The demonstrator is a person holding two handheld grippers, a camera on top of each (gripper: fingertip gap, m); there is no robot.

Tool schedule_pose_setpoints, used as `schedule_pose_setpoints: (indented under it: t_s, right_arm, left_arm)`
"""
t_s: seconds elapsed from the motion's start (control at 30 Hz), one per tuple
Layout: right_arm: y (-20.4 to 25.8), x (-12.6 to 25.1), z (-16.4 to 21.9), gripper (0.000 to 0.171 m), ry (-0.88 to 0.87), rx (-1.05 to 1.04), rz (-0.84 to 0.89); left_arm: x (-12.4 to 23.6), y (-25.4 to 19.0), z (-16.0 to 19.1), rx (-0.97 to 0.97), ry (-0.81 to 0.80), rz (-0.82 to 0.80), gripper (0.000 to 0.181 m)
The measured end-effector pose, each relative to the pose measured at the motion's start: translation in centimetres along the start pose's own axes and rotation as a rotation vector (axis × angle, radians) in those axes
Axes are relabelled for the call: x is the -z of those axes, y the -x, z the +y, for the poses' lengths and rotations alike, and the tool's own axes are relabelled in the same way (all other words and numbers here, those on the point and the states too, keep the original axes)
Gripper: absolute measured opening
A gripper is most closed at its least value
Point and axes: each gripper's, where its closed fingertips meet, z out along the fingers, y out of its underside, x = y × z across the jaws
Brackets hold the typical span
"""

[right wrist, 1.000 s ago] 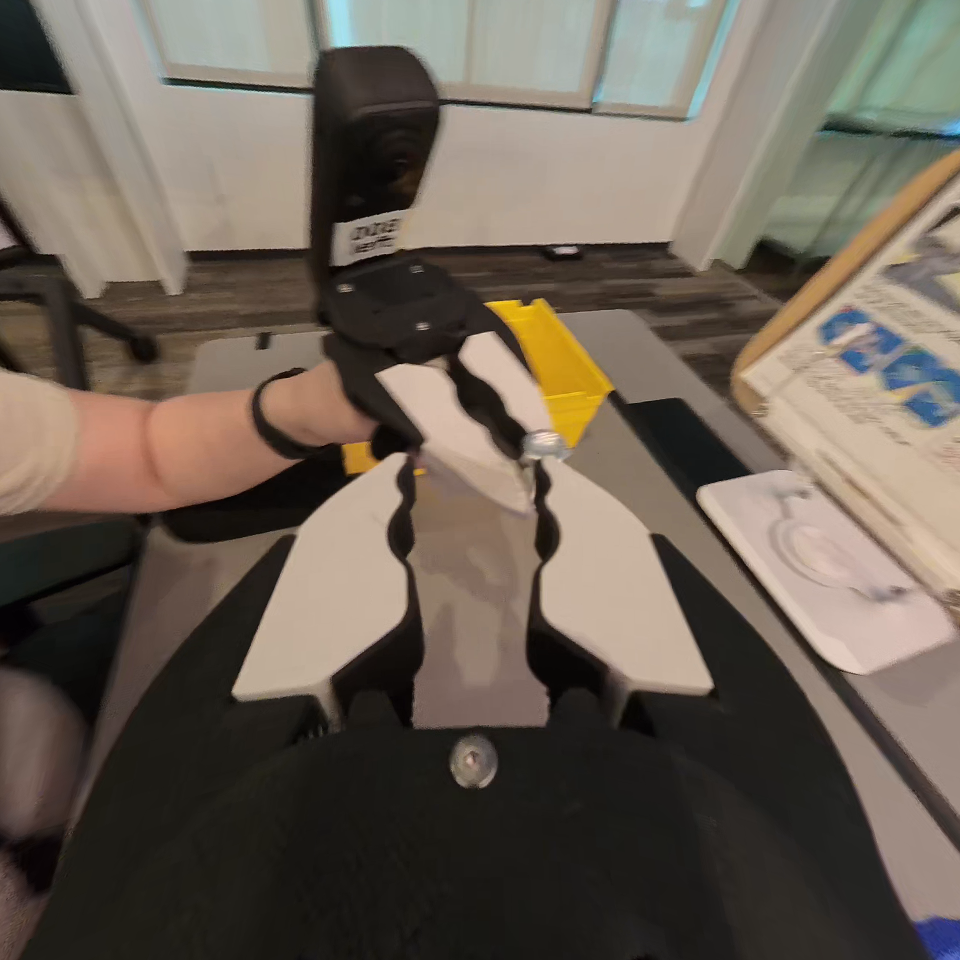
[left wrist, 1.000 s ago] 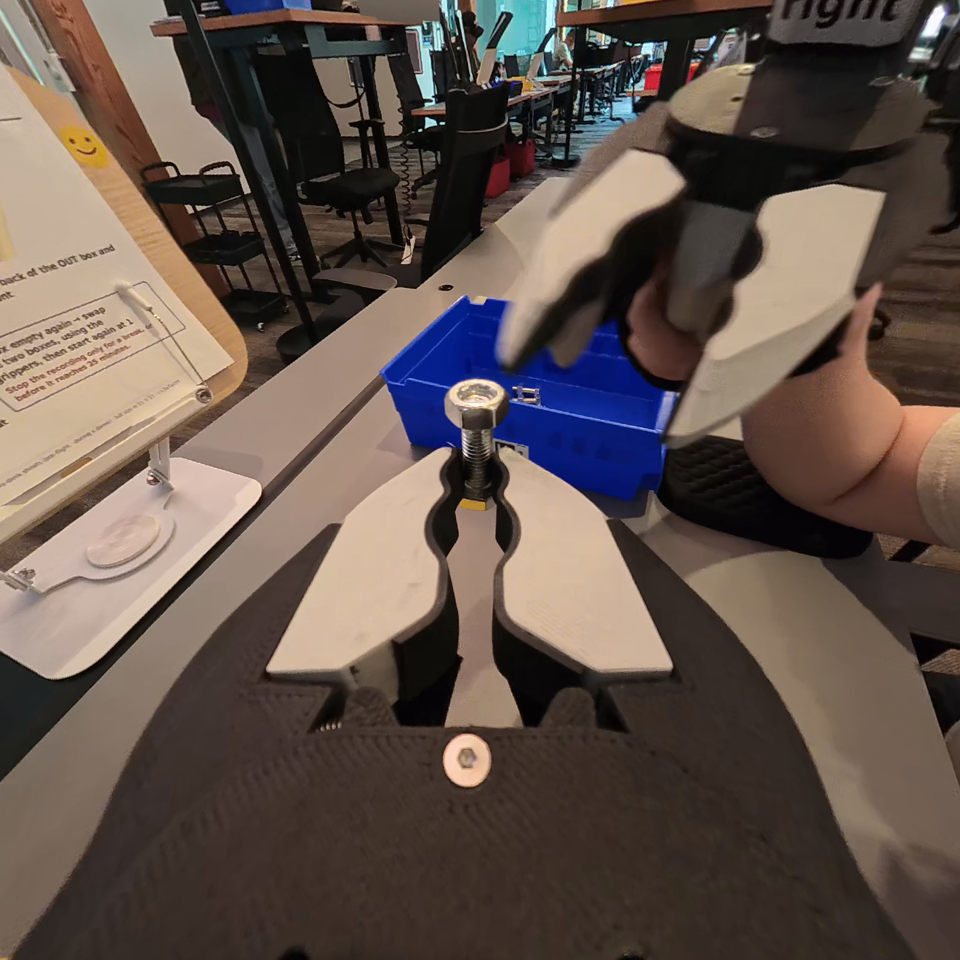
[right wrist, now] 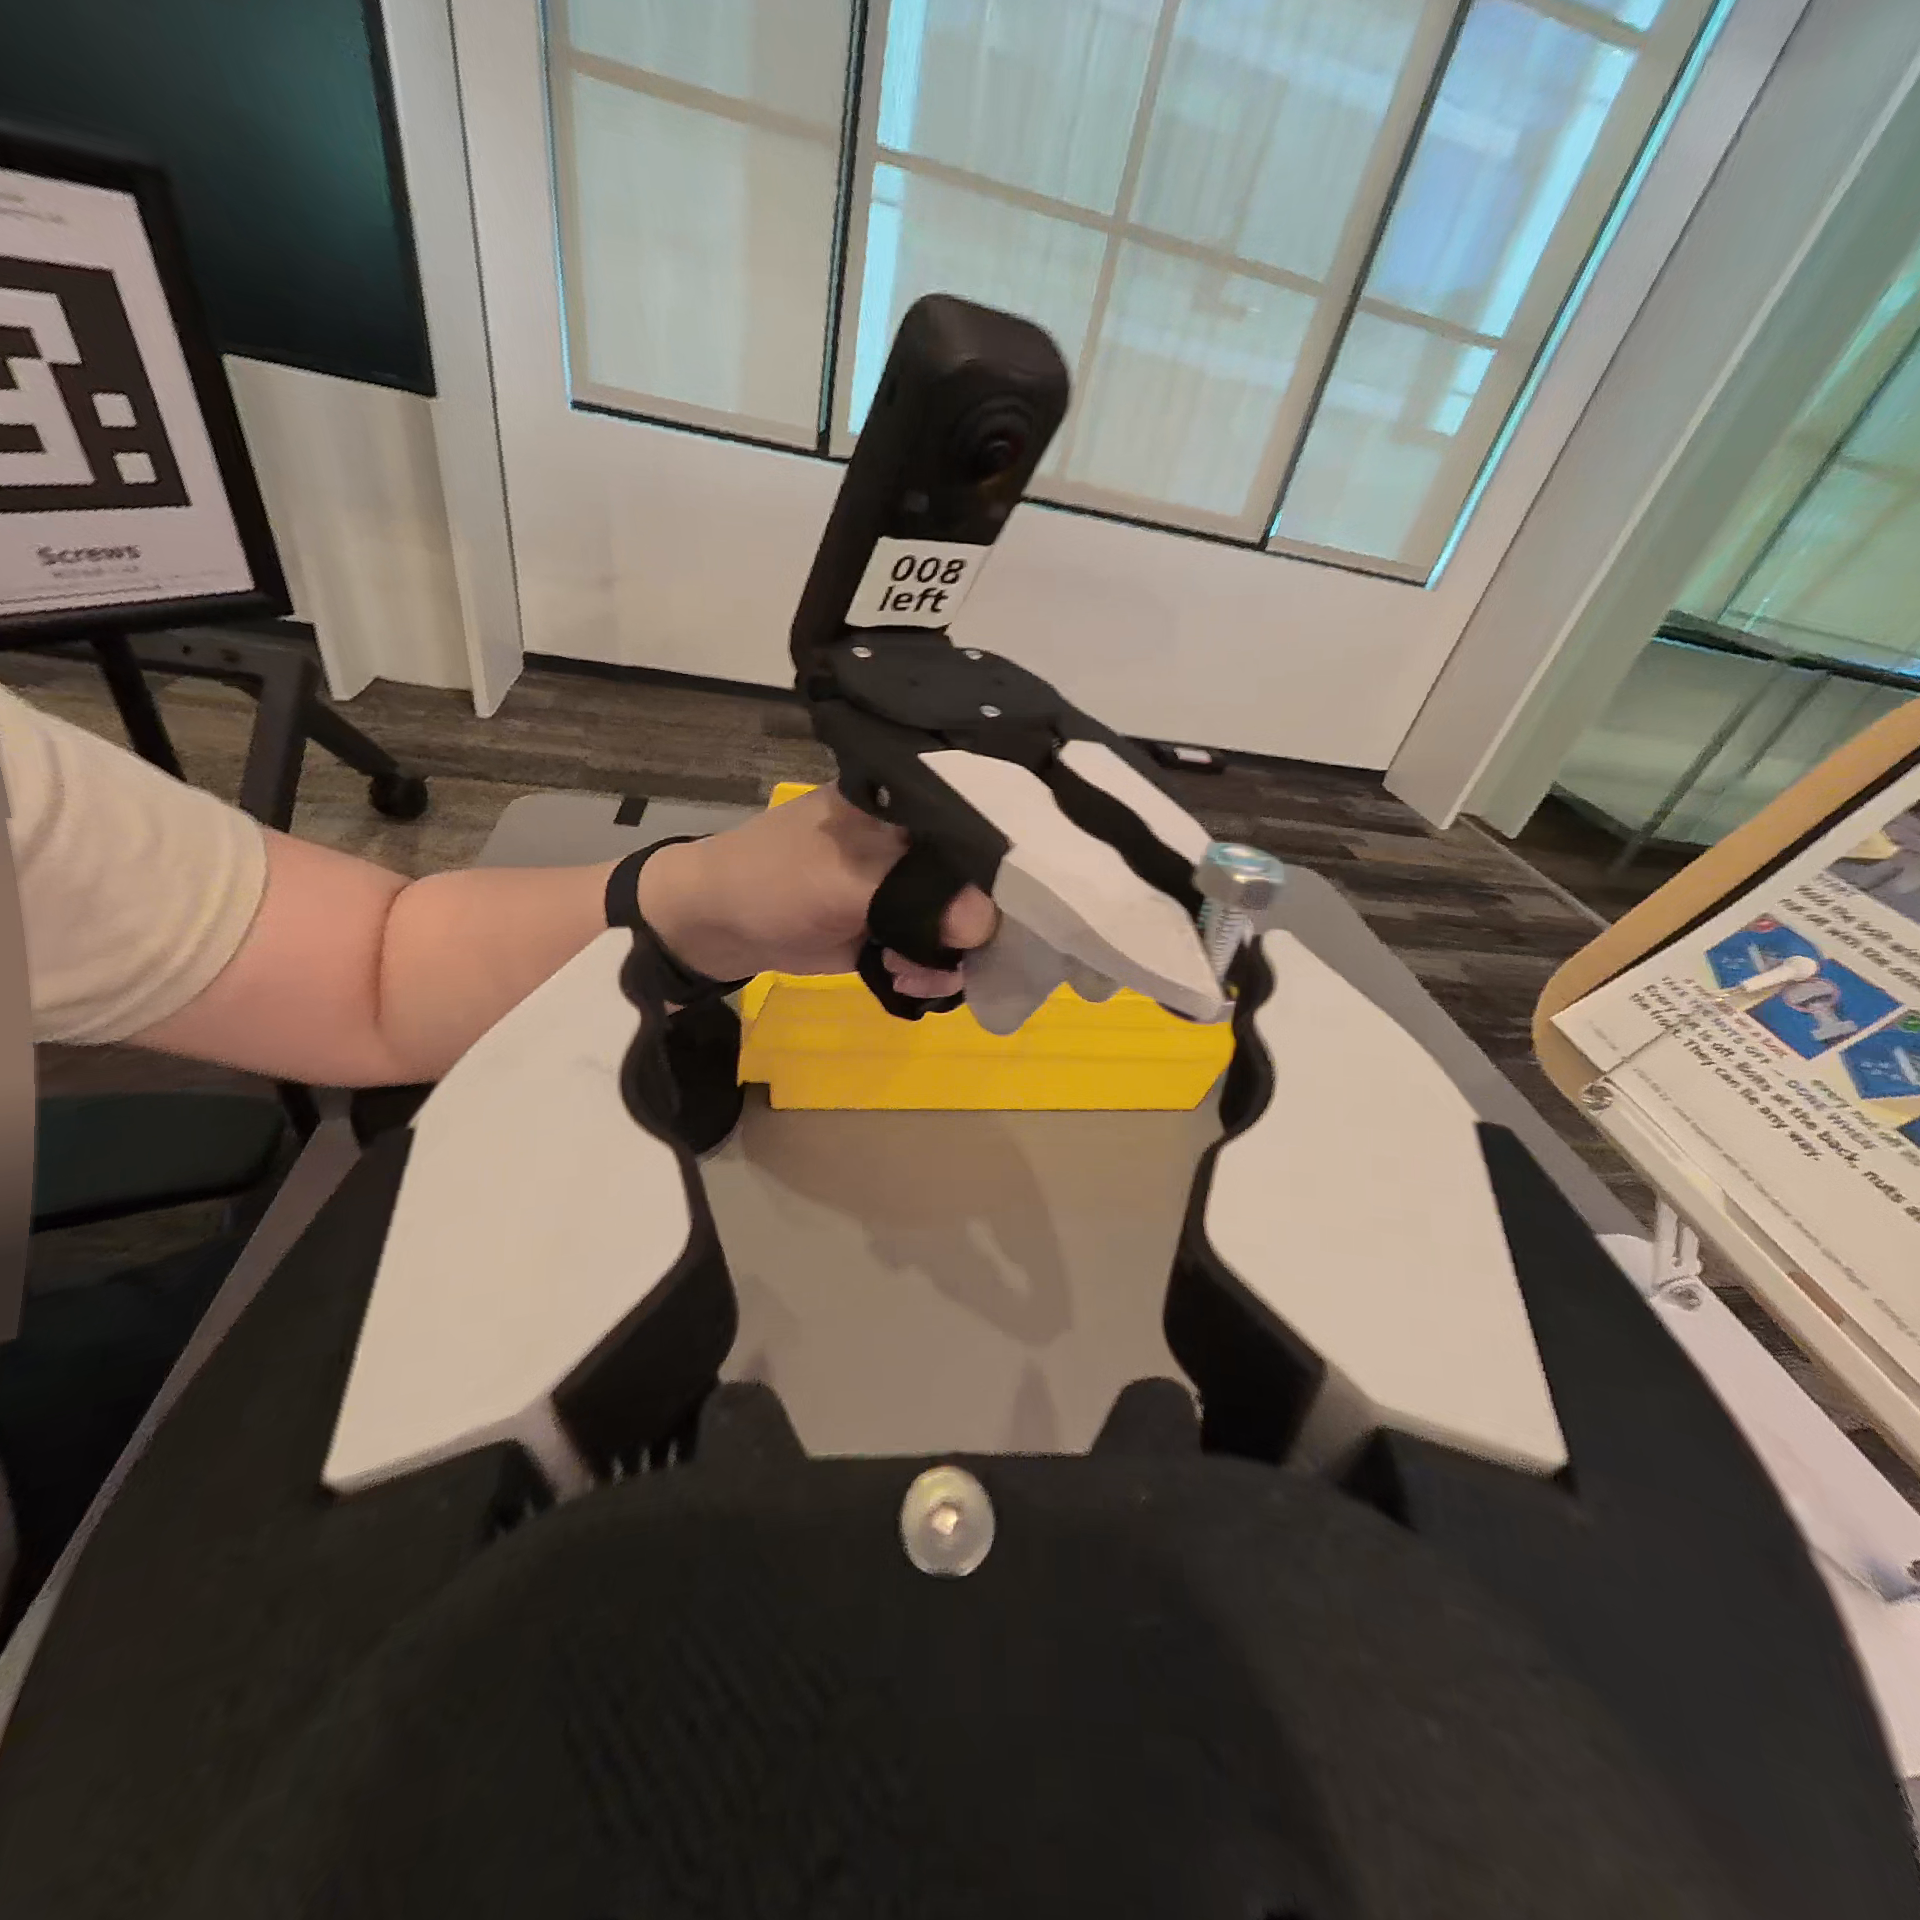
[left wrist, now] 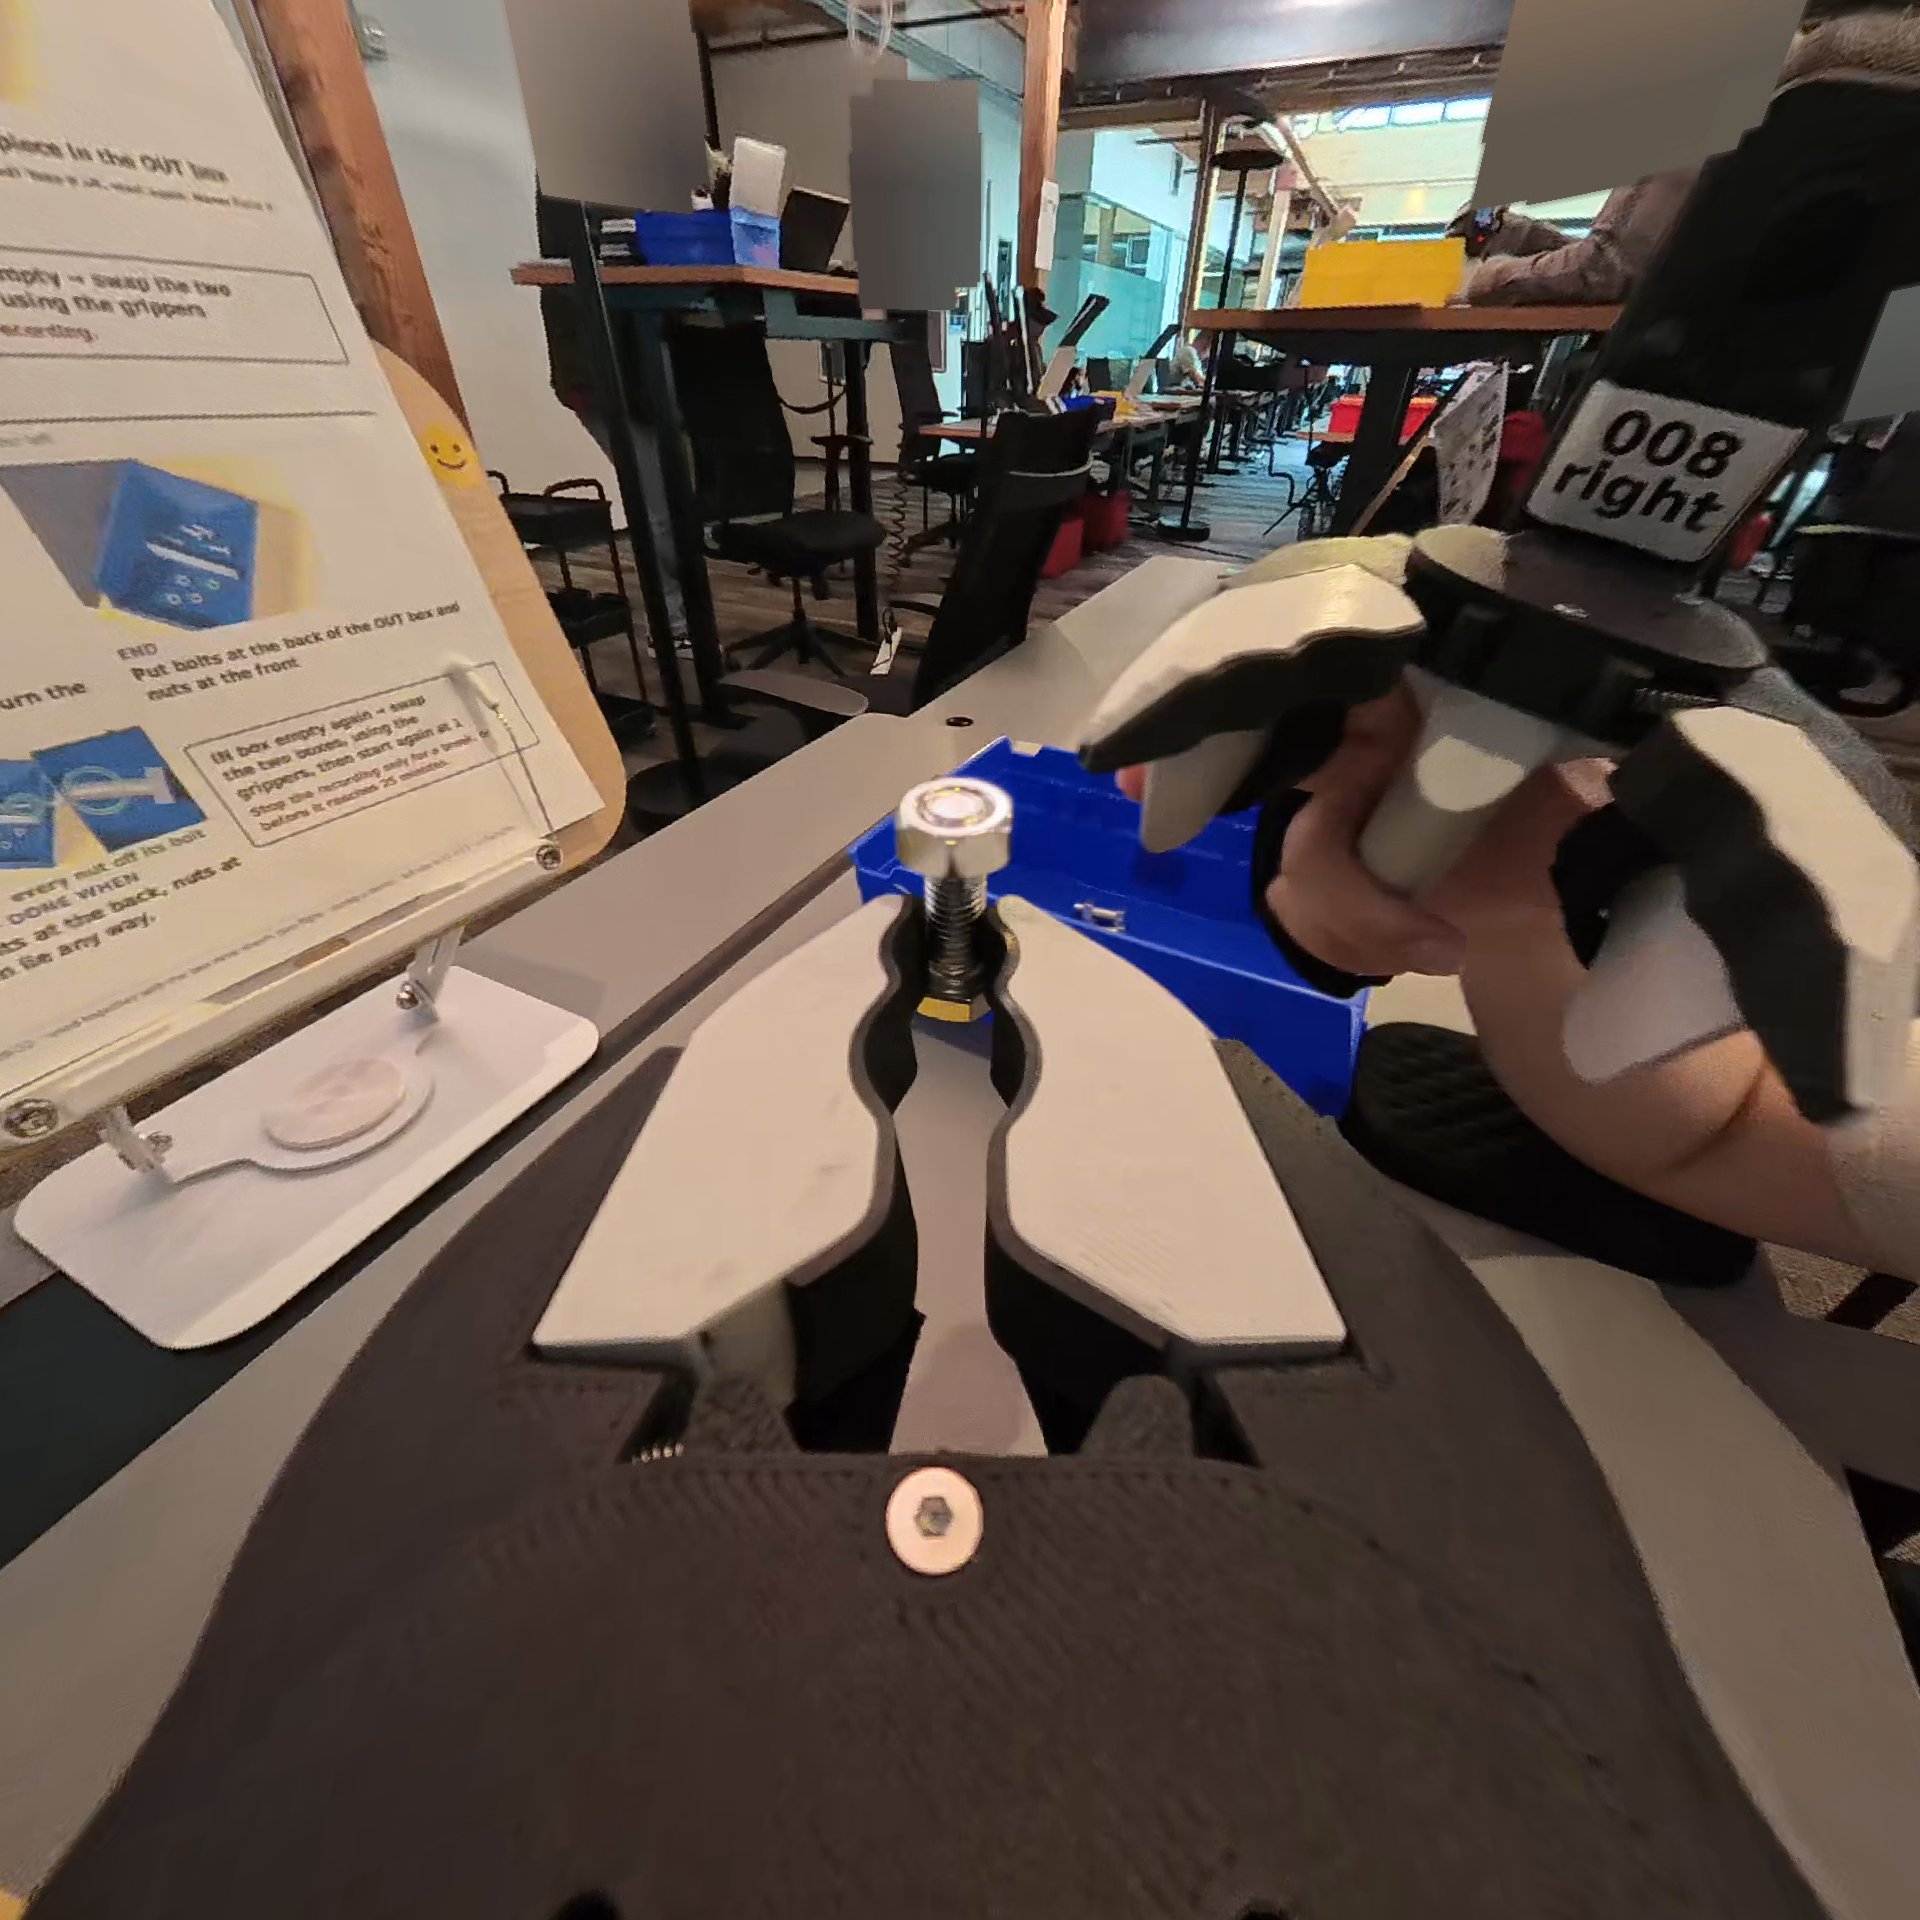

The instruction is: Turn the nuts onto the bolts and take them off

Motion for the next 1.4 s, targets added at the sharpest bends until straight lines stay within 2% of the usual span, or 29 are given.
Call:
schedule_pose_setpoints:
  t_s: [0.1,0.2,0.27,0.33,0.4,0.43,0.5,0.73,0.8,0.87,0.9,0.97,1.07,1.23,1.33,1.37,1.4]
  right_arm:
    - [-1.2,-0.4,0.3,0.105,-0.032,-0.029,0.048]
    - [-0.9,-1.0,0.8,0.106,-0.052,-0.090,0.004]
    - [0.0,-1.3,0.8,0.105,-0.049,-0.104,-0.046]
    - [0.0,-1.3,1.2,0.116,0.002,-0.077,-0.029]
    - [-0.3,-0.7,1.1,0.111,0.026,-0.021,-0.002]
    - [-0.1,-0.4,0.7,0.101,0.014,-0.012,-0.012]
    - [-0.2,-0.1,0.0,0.098,-0.013,-0.018,-0.002]
    - [-0.8,-1.4,1.8,0.099,0.028,-0.014,0.031]
    - [0.0,-1.5,1.7,0.099,0.035,-0.009,-0.004]
    - [0.0,-1.1,1.8,0.107,0.090,0.020,0.019]
    - [0.0,-0.7,1.8,0.104,0.113,0.047,0.026]
    - [1.1,0.1,1.0,0.075,0.102,0.056,-0.040]
    - [0.3,0.3,-0.1,0.077,0.039,0.032,0.017]
    - [-1.6,-0.5,1.1,0.083,0.020,0.024,0.100]
    - [-0.5,-0.8,1.2,0.084,0.025,-0.031,0.020]
    - [-0.6,-0.7,1.2,0.090,0.042,-0.039,0.024]
    - [-0.6,-0.3,1.2,0.089,0.064,-0.033,0.030]
  left_arm:
    - [-0.6,-2.4,-0.1,-0.023,-0.013,0.112,0.010]
    - [-1.7,-4.7,0.8,-0.050,0.026,0.189,0.010]
    - [-2.1,-4.4,1.5,-0.075,0.057,0.160,0.009]
    - [-1.9,-3.3,1.5,-0.064,0.060,0.126,0.010]
    - [-1.3,-1.5,1.1,-0.012,0.037,0.063,0.009]
    - [-0.9,-0.7,0.9,0.013,0.026,0.043,0.009]
    - [-0.3,0.0,0.4,0.051,0.005,0.049,0.009]
    - [-1.6,-4.8,1.0,-0.057,0.038,0.221,0.010]
    - [-1.8,-4.7,1.2,-0.092,0.047,0.207,0.009]
    - [-1.4,-3.2,1.0,-0.074,0.046,0.145,0.010]
    - [-1.0,-2.1,0.8,-0.042,0.035,0.104,0.009]
    - [-0.1,0.0,0.1,0.017,-0.002,0.038,0.009]
    - [0.3,-1.1,-0.6,0.077,-0.038,0.143,0.009]
    - [-1.2,-5.1,0.6,0.041,0.020,0.305,0.010]
    - [-1.6,-4.5,1.2,0.029,0.045,0.257,0.010]
    - [-1.4,-3.7,1.1,0.038,0.035,0.227,0.009]
    - [-1.2,-2.9,0.8,0.062,0.024,0.196,0.010]
